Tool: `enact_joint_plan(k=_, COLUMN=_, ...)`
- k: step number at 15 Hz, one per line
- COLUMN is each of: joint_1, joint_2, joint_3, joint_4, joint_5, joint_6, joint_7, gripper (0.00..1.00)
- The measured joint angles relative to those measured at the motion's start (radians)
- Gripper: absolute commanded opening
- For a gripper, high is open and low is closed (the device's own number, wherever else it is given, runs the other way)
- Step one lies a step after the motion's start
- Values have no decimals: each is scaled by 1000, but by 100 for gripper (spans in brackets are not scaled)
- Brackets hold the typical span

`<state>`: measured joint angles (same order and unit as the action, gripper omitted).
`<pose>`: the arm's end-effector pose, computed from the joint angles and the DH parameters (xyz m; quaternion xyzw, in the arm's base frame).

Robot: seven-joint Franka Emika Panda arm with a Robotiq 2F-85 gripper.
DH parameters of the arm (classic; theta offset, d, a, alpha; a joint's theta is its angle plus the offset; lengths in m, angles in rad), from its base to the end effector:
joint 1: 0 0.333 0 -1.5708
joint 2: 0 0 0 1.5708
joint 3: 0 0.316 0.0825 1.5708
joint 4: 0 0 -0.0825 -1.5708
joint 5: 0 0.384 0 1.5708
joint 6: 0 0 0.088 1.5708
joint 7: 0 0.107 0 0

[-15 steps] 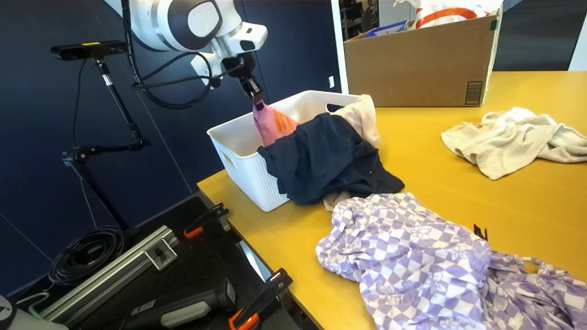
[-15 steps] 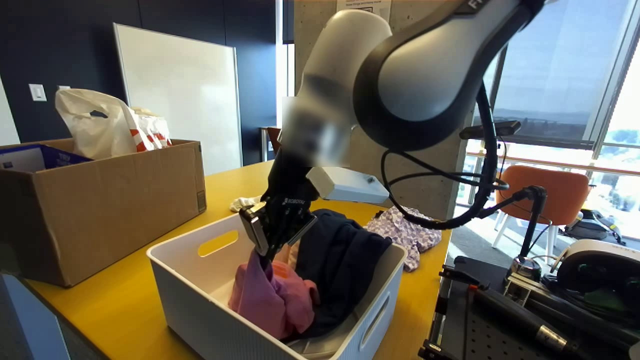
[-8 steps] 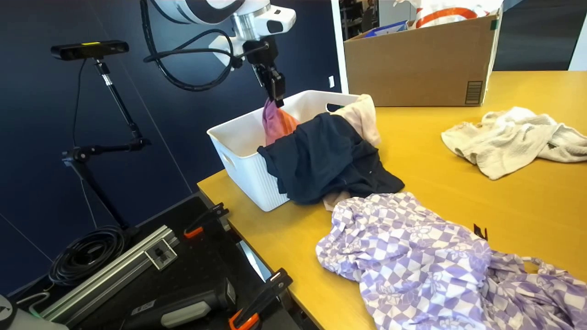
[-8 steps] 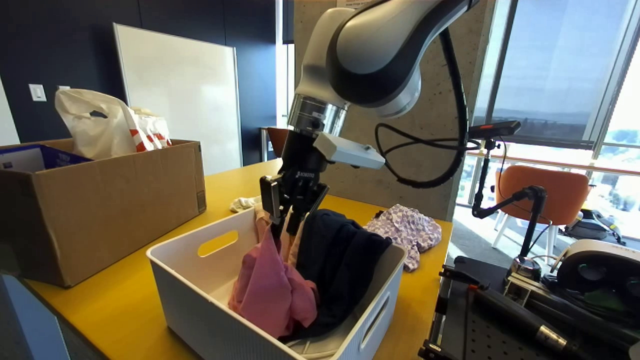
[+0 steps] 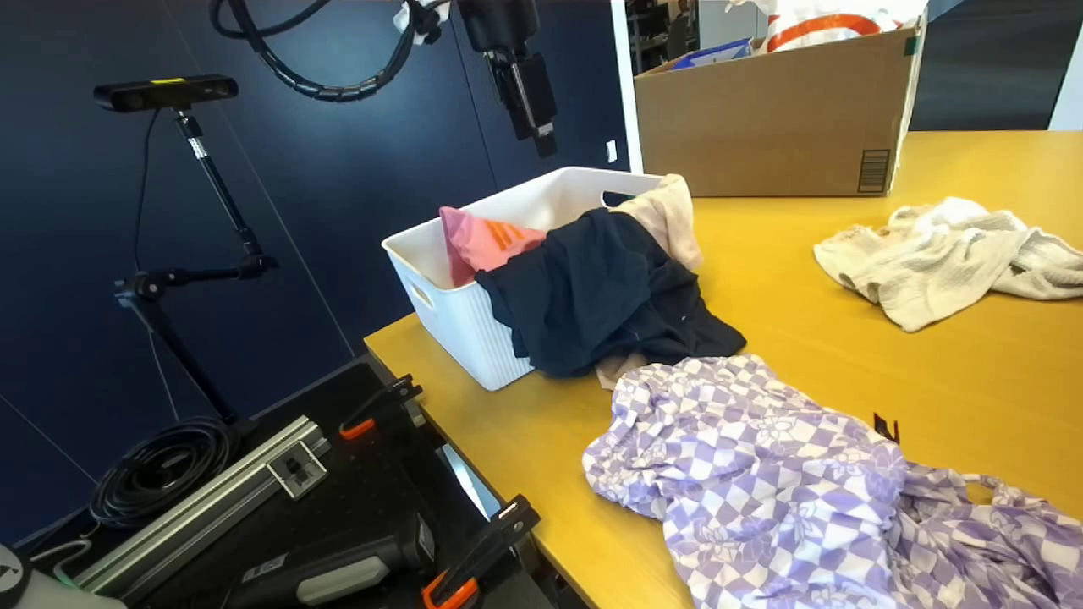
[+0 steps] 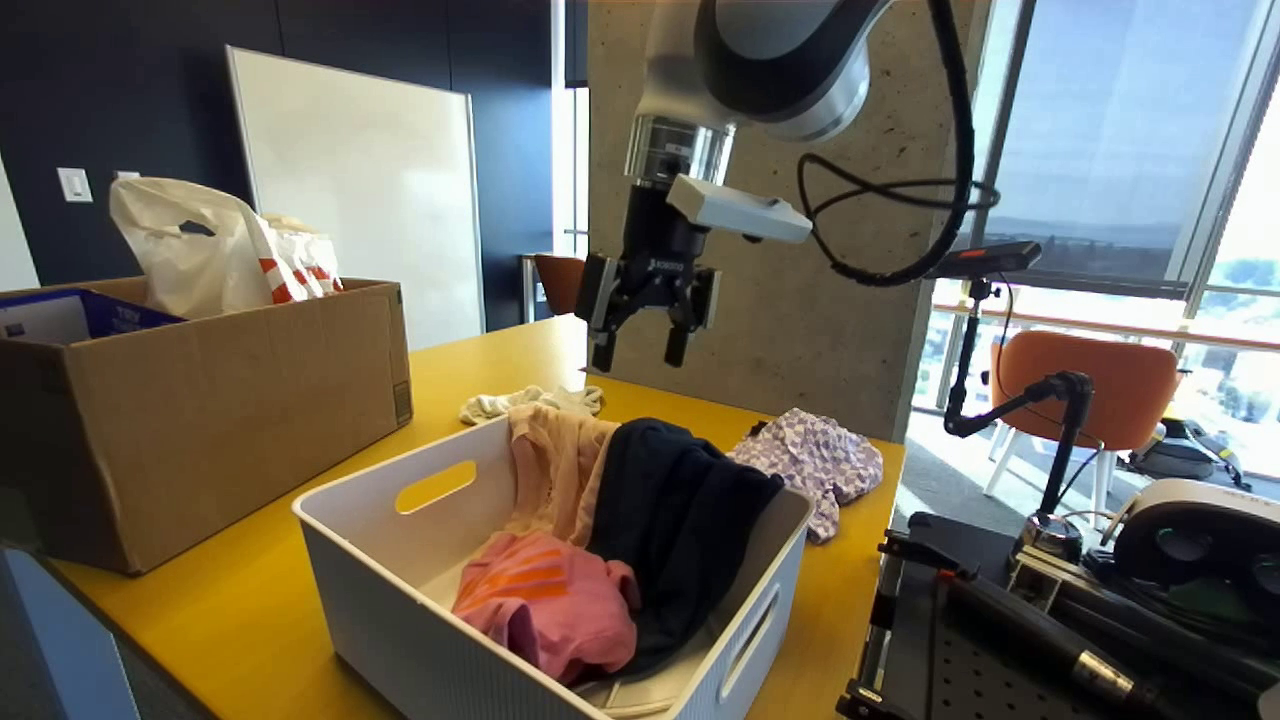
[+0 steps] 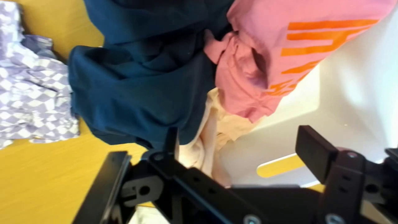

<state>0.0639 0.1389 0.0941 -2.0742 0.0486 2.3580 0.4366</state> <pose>0.5777 0.0916 0.3778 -0.9849 0.1551 -0.0621 0.0450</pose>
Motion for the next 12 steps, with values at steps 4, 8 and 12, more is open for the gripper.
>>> enact_joint_plan(k=4, joint_1=-7, joint_2=-26, joint_3=-58, joint_4=-13, joint_5=-70, joint_6=-145, joint_7=60, gripper=100)
enact_joint_plan(k=8, joint_1=-8, joint_2=-25, joint_3=-76, joint_4=-79, joint_5=-112, joint_6=-157, joint_7=79, gripper=100)
enact_joint_plan(k=12, joint_1=-9, joint_2=-1, joint_3=-99, joint_4=-136, joint_5=-204, joint_6=-3, joint_7=125, gripper=100)
